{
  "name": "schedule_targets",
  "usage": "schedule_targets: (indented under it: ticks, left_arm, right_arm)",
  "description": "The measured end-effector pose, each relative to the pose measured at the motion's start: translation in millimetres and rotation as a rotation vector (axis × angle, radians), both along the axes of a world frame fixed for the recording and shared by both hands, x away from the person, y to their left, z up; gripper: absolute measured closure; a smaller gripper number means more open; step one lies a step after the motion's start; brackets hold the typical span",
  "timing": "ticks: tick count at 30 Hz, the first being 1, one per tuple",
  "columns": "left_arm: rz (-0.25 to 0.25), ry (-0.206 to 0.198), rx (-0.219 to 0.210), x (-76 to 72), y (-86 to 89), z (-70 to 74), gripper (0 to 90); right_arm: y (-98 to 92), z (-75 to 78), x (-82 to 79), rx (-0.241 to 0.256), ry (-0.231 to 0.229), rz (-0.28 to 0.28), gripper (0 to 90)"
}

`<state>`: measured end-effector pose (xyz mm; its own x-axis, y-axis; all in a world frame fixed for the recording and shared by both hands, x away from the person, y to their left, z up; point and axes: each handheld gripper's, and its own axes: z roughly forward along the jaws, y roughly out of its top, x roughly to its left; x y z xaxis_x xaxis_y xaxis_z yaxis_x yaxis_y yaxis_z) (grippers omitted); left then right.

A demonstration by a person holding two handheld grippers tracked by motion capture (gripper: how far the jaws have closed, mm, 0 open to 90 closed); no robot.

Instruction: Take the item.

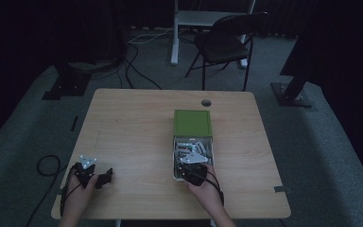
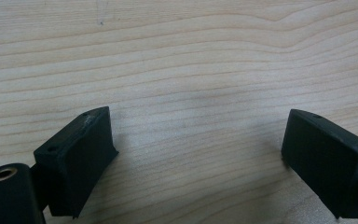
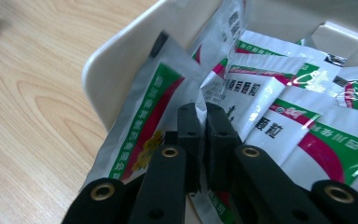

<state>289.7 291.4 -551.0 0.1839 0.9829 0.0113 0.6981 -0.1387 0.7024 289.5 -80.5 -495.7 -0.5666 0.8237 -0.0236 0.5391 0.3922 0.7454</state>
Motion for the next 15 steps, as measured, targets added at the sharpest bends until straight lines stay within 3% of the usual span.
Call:
schedule_targets:
  ticks: [15]
  left_arm:
    - [0.000,0.000,0.001,0.0,0.0,0.0,9.8]
  right_arm:
    - [-13.0,23.5,-3.9,0.094,-0.066,-0.060,88.0]
